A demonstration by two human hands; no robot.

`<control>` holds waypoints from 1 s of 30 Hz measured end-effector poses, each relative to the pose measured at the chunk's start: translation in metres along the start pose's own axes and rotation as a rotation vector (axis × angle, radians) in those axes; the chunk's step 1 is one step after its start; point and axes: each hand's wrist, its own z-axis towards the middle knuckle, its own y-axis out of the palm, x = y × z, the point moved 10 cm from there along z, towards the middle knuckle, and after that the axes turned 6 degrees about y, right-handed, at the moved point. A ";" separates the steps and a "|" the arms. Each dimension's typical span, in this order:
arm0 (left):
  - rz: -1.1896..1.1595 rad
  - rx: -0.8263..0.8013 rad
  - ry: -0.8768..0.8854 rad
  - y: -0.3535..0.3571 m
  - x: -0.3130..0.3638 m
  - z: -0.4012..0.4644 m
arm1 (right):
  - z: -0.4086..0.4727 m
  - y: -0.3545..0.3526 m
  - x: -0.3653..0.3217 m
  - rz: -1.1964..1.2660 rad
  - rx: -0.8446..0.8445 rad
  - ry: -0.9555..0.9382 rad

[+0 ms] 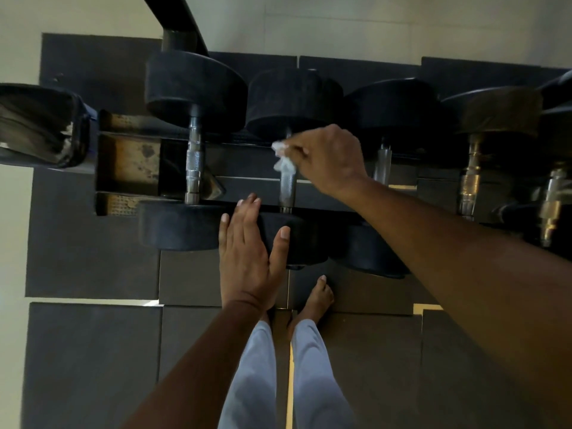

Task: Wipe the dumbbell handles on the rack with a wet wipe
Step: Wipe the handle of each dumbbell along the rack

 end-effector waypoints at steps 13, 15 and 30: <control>-0.019 0.008 0.006 -0.001 0.000 0.000 | -0.021 0.001 -0.007 -0.073 -0.091 -0.086; -0.024 0.007 0.003 0.000 -0.001 0.000 | -0.017 -0.003 -0.004 -0.121 -0.055 -0.097; -0.017 0.009 0.007 -0.001 -0.001 -0.001 | -0.006 -0.003 -0.010 -0.043 0.099 0.163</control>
